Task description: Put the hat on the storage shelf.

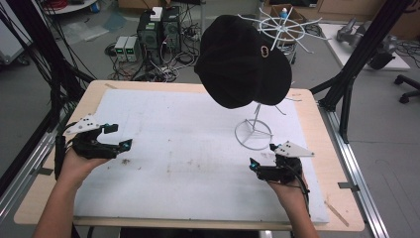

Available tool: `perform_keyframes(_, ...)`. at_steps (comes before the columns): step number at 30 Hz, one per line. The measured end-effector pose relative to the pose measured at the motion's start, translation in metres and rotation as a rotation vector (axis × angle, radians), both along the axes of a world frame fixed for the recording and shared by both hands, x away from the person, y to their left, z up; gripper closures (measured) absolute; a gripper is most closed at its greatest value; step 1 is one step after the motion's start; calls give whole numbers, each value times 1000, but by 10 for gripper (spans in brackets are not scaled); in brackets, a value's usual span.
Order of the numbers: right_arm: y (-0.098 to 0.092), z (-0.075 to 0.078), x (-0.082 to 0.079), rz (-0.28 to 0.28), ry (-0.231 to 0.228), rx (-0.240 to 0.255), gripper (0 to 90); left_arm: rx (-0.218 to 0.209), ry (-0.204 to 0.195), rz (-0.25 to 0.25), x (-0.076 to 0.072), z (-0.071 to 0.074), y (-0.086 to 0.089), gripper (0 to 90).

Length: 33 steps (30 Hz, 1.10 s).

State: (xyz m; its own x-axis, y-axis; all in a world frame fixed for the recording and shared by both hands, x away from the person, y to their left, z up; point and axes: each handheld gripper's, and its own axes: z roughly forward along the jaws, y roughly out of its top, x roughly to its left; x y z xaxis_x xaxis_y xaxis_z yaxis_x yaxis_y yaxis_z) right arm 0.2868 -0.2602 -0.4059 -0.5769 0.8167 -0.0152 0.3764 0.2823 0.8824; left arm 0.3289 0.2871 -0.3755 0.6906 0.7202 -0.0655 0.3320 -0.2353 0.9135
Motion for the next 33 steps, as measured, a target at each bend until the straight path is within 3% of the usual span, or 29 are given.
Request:
perform_keyframes(12,1,0,0,2,-3,-2,108,-23,2,-2,-1,1,0,158)
perform_keyframes(33,3,-1,1,7,6,-3,108,-25,14,1,0,-2,1,159)
